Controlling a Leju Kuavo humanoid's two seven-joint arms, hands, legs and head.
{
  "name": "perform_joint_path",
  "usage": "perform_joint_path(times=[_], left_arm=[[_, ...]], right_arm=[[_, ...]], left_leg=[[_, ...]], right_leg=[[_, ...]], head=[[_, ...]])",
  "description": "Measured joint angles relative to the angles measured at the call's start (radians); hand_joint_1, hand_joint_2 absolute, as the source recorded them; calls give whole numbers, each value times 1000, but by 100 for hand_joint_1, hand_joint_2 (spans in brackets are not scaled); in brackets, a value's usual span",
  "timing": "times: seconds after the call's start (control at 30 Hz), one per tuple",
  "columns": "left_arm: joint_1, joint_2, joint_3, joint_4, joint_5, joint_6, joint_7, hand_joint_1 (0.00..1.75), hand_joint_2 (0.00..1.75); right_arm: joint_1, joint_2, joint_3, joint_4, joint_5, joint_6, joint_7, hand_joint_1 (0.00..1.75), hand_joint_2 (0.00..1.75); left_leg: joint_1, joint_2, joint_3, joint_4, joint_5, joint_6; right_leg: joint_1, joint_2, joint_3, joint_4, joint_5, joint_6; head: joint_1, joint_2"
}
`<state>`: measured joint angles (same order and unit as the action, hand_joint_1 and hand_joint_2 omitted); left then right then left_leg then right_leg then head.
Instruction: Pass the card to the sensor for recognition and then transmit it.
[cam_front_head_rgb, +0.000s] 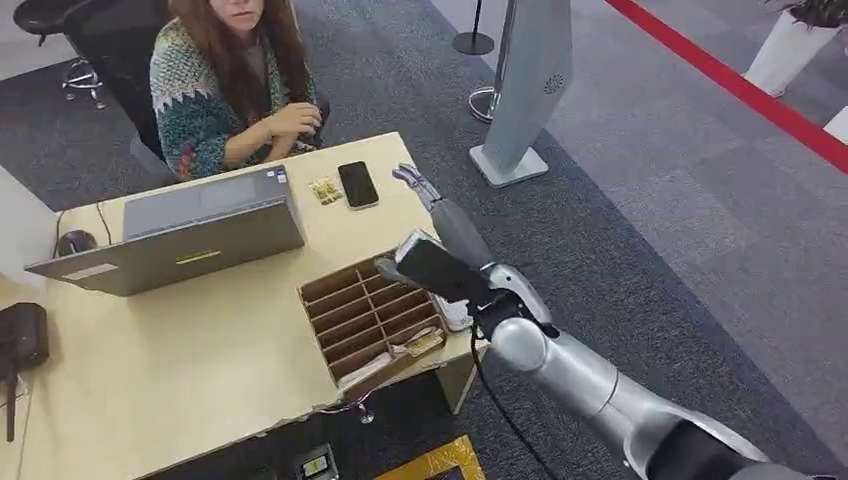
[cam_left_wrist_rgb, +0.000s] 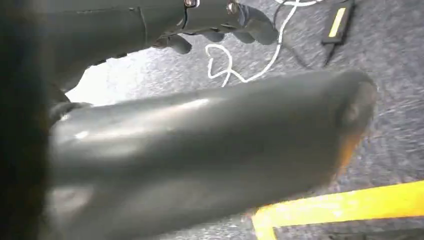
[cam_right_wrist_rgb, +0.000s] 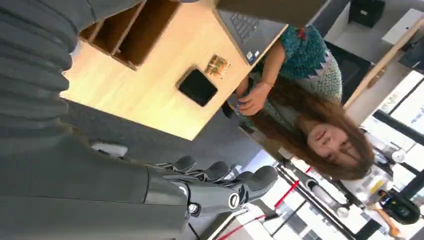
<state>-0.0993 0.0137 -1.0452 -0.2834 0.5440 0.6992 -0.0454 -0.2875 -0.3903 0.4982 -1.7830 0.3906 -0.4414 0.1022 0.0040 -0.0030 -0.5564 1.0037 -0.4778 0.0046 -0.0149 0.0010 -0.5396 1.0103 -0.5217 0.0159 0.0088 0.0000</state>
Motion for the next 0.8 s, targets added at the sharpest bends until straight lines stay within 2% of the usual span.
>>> perform_joint_path(times=[0.2,0.47,0.67,0.8], left_arm=[[1,0,5,0,1,0,4,0,0],[0,0,13,0,1,0,4,0,0],[0,0,14,0,3,0,8,0,0],[-1,0,14,0,8,-1,8,0,0]], right_arm=[[121,0,-66,-41,-15,0,-21,0,175],[185,3,-92,-63,3,51,-50,0,175],[208,3,-85,-80,52,182,-43,0,175],[207,3,-64,-89,103,265,-5,0,175]], left_leg=[[0,0,0,0,0,0],[0,0,1,0,0,0],[0,0,1,0,0,0],[0,0,0,0,0,0]], right_leg=[[0,0,1,0,0,0],[0,0,1,0,0,0],[0,0,1,0,0,0],[0,0,1,0,0,0]], head=[[0,0],[0,0],[0,0],[0,0]])
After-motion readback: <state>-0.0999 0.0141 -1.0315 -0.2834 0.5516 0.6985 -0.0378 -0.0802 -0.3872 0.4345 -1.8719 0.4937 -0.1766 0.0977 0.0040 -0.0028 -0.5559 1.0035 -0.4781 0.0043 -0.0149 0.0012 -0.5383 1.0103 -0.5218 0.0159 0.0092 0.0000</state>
